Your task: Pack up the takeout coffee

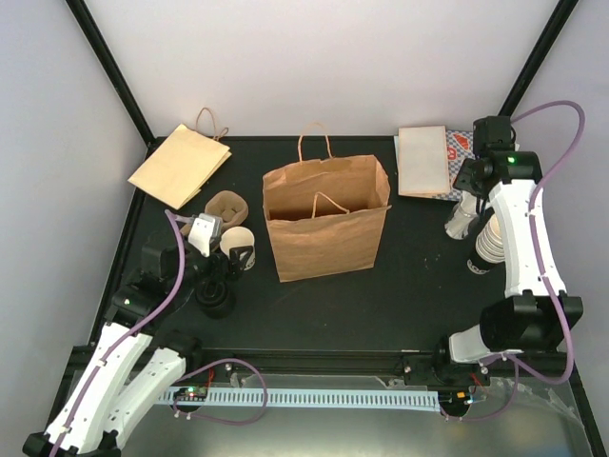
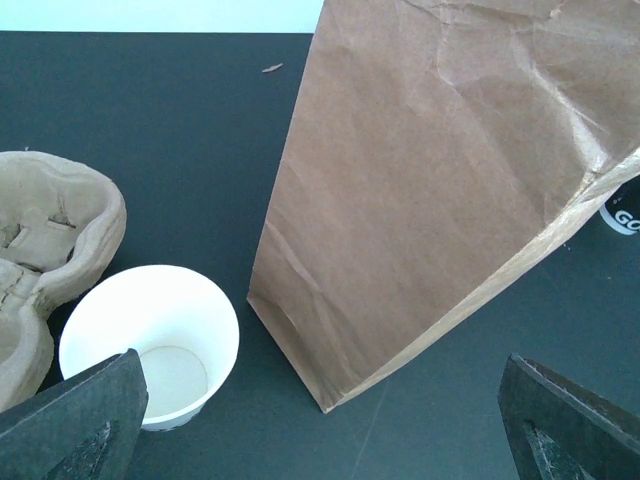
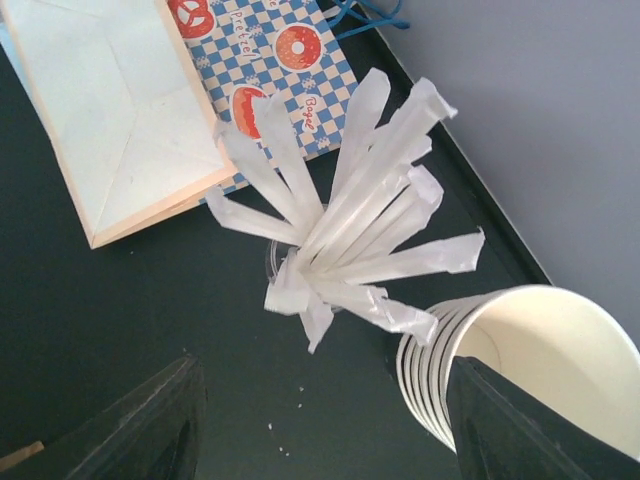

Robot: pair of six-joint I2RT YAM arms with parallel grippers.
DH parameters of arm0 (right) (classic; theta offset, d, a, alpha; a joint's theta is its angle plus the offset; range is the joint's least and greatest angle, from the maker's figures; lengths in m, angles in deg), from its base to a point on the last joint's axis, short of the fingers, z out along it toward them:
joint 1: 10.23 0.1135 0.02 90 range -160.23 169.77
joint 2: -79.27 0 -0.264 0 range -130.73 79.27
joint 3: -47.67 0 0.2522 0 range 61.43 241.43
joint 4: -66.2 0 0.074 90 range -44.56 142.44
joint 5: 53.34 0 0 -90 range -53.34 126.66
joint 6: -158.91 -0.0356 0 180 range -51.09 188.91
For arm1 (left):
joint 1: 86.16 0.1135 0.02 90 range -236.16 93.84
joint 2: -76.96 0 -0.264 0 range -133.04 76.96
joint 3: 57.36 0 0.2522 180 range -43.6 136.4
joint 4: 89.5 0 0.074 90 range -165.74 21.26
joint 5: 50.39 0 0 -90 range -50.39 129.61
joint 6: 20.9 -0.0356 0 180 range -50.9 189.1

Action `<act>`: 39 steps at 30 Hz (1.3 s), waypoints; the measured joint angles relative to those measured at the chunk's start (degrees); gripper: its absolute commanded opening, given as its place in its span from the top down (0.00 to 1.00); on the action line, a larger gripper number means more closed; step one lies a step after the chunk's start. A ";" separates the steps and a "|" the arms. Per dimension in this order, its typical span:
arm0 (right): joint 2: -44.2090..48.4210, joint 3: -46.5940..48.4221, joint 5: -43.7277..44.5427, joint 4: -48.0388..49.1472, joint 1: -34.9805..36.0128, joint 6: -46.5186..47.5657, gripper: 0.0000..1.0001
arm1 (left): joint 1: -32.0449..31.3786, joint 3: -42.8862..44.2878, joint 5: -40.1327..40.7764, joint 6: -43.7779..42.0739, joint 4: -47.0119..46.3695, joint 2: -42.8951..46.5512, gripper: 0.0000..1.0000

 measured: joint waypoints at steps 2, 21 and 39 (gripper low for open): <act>-1.40 0.85 0.17 0.07 -0.39 -0.02 0.35 | 0.00 0.00 -0.35 0.00 -0.11 -0.11 0.01; -2.97 -0.98 -2.36 0.72 -0.55 -0.20 0.36 | 0.00 -0.48 -1.33 -0.02 -0.68 0.02 0.01; -4.98 -1.09 -2.27 2.56 -0.55 -0.42 0.51 | 0.00 -0.66 -1.62 -0.02 -0.79 0.11 0.01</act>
